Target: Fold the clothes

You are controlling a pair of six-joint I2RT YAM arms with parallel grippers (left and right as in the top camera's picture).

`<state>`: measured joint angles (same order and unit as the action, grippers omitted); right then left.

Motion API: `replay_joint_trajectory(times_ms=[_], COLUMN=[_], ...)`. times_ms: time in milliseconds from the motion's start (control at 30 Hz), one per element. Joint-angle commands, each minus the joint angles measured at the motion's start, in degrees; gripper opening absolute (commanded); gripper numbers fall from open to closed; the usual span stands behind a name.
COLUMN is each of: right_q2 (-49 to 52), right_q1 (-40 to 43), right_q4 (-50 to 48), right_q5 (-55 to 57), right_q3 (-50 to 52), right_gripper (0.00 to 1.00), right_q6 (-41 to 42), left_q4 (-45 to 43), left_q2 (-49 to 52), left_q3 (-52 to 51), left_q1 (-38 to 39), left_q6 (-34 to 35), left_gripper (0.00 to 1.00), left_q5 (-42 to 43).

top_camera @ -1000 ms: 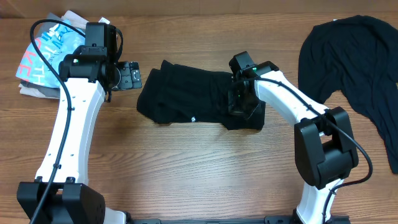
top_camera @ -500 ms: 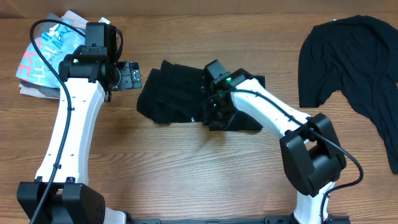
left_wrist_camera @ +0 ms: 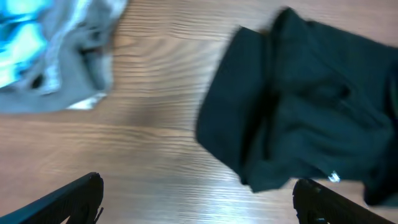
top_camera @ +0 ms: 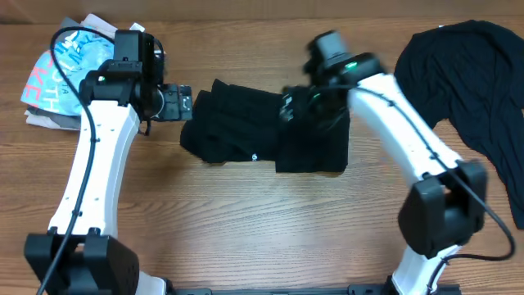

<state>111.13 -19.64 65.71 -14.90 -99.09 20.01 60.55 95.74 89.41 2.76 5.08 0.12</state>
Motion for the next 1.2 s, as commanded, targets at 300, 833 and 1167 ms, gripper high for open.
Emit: replay_joint_trajectory(times_ms=[300,833,1167], right_q2=[-1.51,-1.51,-1.51], right_q1=[8.83,8.83,8.83], right_q4=[2.78,2.95,1.79], right_q5=[3.21,3.5,3.52], right_q3=[-1.01,-1.01,-1.01], right_gripper=[1.0,1.0,1.0], right_q6=[-10.05,-10.03,-10.05], left_q4=[-3.85,-15.32,-16.65], left_q2=[18.82,30.91,32.54], left_q3=[1.07,1.07,1.07], left_q1=[-1.57,-5.97,-2.43], left_q6=[-23.63,-29.73,-28.57], left_gripper=[1.0,1.0,1.0], left_q5=[21.99,28.79,25.05])
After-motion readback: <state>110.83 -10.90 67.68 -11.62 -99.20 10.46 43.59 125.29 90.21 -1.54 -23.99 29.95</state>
